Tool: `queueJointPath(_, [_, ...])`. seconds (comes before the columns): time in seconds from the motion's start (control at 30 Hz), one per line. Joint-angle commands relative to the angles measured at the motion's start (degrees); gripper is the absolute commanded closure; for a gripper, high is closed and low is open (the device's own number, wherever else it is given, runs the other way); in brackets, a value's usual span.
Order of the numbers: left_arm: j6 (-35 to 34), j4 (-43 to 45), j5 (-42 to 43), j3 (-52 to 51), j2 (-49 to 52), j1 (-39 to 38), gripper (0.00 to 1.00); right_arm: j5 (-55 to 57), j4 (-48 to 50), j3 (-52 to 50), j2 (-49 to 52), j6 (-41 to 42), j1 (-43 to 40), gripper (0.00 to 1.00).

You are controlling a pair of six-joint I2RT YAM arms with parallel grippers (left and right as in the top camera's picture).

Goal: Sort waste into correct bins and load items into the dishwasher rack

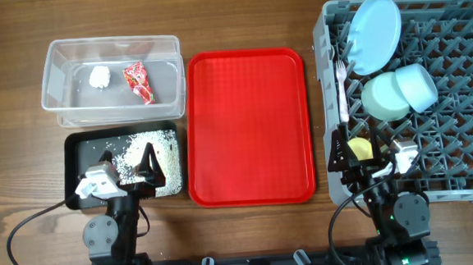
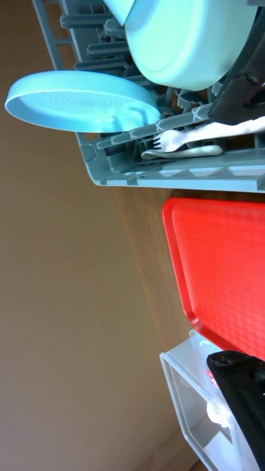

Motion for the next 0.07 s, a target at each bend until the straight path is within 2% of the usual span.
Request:
queueJointPath(0.0, [0.74,0.07,0.85,-0.48,-0.57,0.42,0.0,1.11,0.15,-0.07,-0.13,0.81,-0.31,0.0])
queueJointPath(0.03, [0.74,0.07,0.87,-0.48,-0.57,0.42,0.0,1.11,0.15,-0.07,-0.13,0.79,-0.31,0.0])
